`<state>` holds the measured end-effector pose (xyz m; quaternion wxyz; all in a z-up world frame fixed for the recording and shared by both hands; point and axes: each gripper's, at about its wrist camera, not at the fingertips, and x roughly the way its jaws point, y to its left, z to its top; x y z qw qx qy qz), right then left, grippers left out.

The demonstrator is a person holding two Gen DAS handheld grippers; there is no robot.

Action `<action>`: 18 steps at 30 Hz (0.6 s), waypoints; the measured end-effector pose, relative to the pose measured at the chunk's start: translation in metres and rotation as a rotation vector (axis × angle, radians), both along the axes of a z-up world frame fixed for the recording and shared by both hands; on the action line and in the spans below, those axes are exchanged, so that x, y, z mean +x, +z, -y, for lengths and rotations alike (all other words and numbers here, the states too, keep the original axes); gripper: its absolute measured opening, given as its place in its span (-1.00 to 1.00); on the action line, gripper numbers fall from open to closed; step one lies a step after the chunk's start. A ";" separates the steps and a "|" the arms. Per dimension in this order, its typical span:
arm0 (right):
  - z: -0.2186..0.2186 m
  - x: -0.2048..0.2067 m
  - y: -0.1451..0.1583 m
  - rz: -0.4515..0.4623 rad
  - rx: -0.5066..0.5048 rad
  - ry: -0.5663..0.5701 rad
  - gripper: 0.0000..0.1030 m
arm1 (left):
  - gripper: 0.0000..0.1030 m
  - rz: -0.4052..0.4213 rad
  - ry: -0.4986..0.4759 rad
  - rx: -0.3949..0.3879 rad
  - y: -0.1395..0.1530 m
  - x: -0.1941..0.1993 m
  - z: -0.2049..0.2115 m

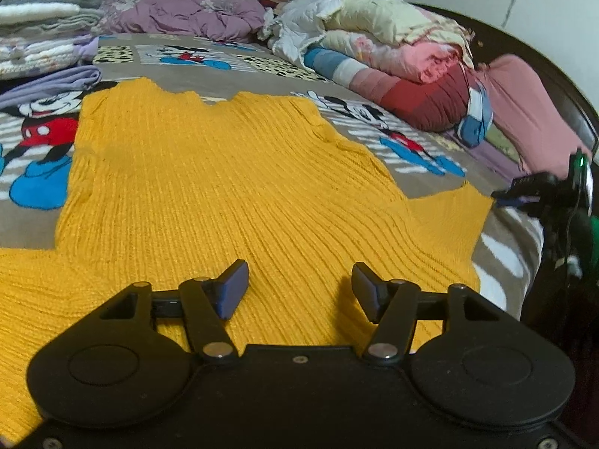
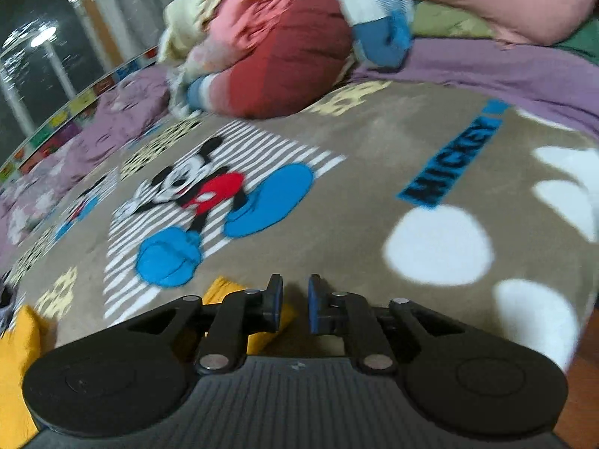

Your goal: Fold clothes

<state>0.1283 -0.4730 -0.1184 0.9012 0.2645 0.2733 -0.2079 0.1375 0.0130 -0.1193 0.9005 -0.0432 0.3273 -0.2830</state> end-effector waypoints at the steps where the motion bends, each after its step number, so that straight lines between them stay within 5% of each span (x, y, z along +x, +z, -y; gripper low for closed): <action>1: 0.000 -0.003 0.003 0.008 -0.006 -0.001 -0.62 | 0.27 0.006 -0.016 0.024 0.000 -0.002 0.002; 8: -0.049 -0.005 0.026 0.049 -0.096 0.165 -0.62 | 0.27 0.073 -0.070 0.167 0.004 -0.018 0.009; 18: -0.236 -0.020 0.029 0.118 -0.292 0.852 -0.65 | 0.27 0.123 -0.069 0.265 0.002 -0.058 0.004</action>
